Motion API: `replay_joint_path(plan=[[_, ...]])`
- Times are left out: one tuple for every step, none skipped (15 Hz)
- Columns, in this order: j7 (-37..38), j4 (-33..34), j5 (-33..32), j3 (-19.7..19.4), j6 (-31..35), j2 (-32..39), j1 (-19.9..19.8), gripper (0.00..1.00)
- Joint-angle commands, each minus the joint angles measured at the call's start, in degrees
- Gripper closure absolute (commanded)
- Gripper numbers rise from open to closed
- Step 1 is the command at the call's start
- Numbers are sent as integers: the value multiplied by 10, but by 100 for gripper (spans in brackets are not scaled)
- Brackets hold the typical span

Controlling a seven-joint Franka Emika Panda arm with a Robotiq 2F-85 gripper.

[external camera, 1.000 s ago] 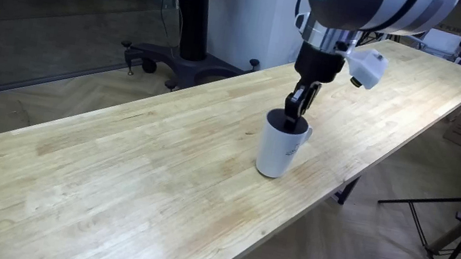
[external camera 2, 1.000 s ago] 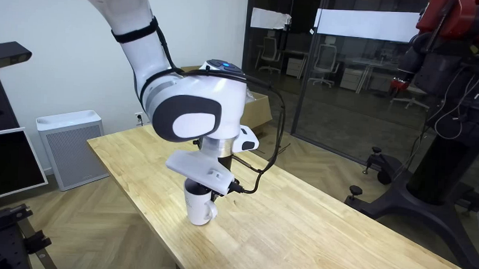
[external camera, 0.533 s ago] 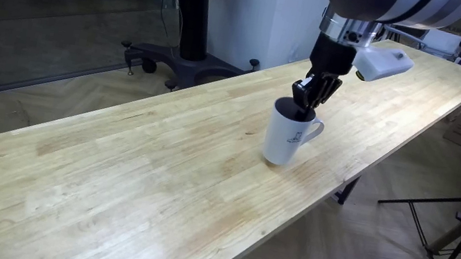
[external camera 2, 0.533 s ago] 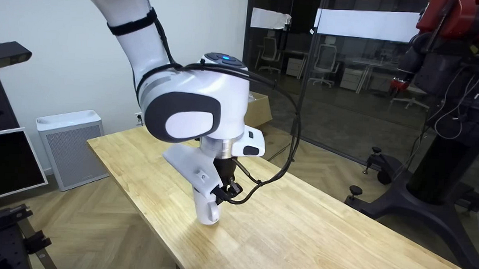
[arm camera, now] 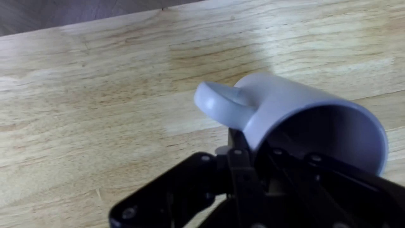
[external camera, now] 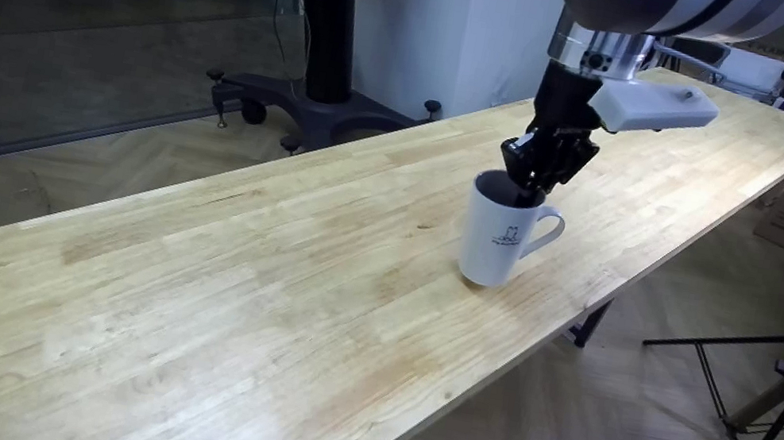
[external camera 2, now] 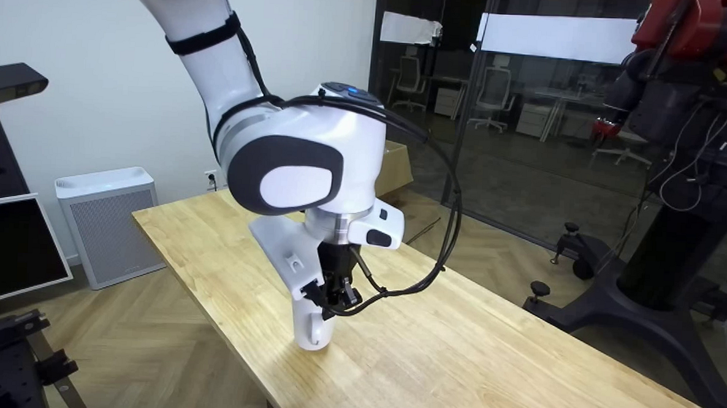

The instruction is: Move the white cup a little bit to the right

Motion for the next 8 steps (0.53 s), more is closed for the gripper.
replay_joint_path(plan=[[29,20,-1,-5,-35,-1,6,97],[28,23,1,-4,-39,1,5,97],[29,26,0,-5,-42,3,5,97],[29,29,1,-5,-42,6,6,97],[32,32,-1,-6,-42,10,7,97],[36,35,-3,-7,-36,16,10,97],[36,40,-3,-6,-35,21,10,97],[35,46,-2,-5,-34,31,9,97]])
